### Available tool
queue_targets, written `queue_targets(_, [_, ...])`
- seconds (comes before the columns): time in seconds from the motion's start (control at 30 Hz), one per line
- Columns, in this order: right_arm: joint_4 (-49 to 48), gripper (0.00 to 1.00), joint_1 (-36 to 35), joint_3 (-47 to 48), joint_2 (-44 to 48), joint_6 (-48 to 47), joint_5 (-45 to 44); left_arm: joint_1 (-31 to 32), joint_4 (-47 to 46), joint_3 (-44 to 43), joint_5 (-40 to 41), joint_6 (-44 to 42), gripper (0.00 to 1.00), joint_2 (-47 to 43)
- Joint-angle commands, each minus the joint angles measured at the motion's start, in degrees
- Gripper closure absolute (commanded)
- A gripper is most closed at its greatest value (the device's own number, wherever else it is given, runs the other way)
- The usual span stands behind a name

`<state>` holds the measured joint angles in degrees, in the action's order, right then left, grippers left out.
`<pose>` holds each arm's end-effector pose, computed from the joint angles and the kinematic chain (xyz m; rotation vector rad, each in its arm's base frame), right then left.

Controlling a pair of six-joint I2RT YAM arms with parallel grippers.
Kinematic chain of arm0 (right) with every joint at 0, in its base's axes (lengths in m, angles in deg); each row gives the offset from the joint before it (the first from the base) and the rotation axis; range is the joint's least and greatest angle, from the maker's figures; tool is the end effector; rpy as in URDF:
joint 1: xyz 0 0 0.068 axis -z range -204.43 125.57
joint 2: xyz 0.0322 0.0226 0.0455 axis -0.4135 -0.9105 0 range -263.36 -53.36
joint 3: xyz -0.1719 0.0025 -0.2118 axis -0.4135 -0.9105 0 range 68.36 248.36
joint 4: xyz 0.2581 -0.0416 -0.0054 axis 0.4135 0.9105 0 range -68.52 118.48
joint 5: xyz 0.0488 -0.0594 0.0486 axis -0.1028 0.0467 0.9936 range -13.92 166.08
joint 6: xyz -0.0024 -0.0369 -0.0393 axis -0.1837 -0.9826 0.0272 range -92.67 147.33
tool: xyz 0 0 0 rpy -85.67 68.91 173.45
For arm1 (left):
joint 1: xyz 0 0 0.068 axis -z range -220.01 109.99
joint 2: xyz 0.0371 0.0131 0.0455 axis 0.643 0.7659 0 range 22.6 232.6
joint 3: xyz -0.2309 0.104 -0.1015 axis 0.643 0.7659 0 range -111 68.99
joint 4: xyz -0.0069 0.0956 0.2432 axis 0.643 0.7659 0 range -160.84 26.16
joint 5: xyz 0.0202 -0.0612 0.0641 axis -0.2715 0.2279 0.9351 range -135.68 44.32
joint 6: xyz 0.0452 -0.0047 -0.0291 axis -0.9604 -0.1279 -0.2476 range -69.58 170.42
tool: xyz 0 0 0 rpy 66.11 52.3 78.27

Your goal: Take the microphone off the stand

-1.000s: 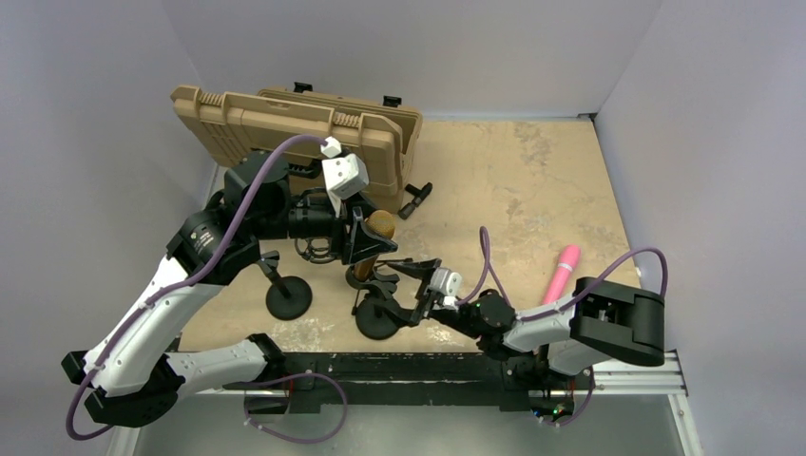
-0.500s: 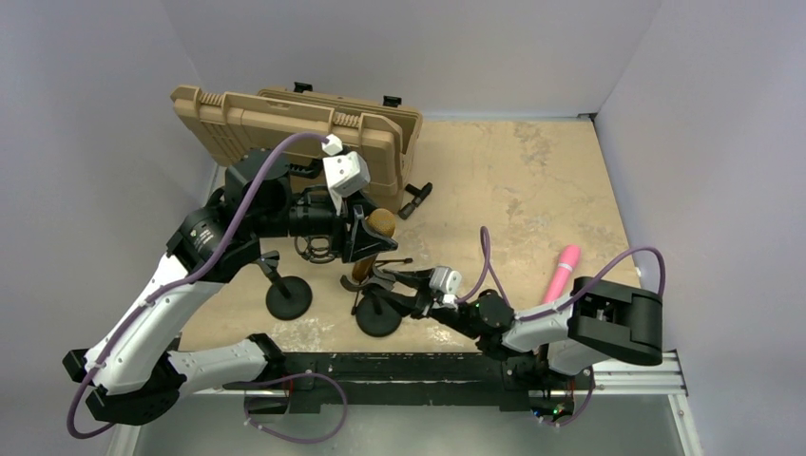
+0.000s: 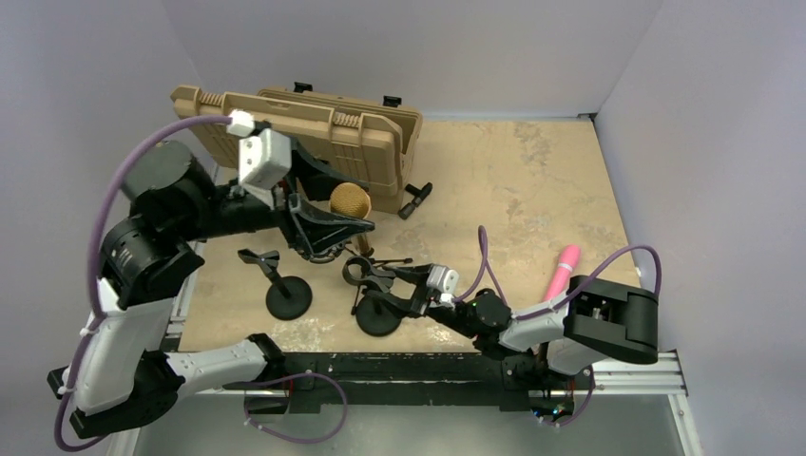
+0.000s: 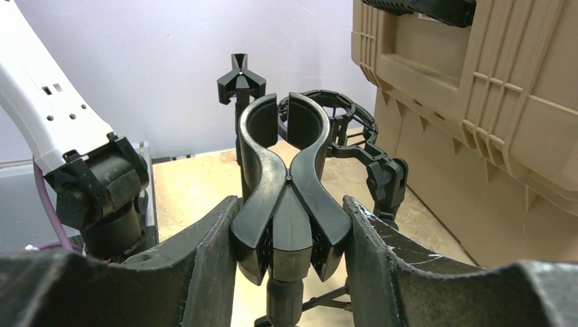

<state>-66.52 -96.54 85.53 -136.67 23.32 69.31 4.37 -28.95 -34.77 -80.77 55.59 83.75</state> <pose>0.0792 0.2317 0.2166 -0.6812 1.0465 0.9690 0.0824 -0.1093 0.5560 1.0203 1.3362 -1.1392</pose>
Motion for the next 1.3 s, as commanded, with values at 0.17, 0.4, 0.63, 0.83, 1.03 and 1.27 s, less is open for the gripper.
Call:
queue_targets(0.17, [-19.6,0.57,0.0,0.5,2.1,-0.6,-2.7,-0.2,-11.4,2.5,7.4,2.6,1.0,-8.6])
queue_targets(0.4, [-16.4,0.15,0.0,0.8,6.1,1.7,-5.1,-0.1,-10.0,7.7,15.2,2.2,1.0,-11.3])
queue_targets(0.63, [-5.2,0.01,0.0,2.4,18.0,3.5,-8.6,-0.2,-6.7,12.7,31.9,1.0,1.0,-14.5])
queue_targets(0.83, [-1.2,0.01,0.0,1.5,27.8,3.6,-12.6,-0.1,-4.1,18.8,52.0,-4.7,1.0,-18.6])
queue_targets(1.03, [0.3,0.01,-0.1,1.3,30.7,3.6,-13.7,-0.2,-4.9,25.6,64.5,-11.9,1.0,-20.7])
queue_targets(1.27, [0.6,0.01,0.0,1.0,29.4,5.4,-13.3,-3.4,-15.1,35.5,86.4,-13.6,1.0,-18.8])
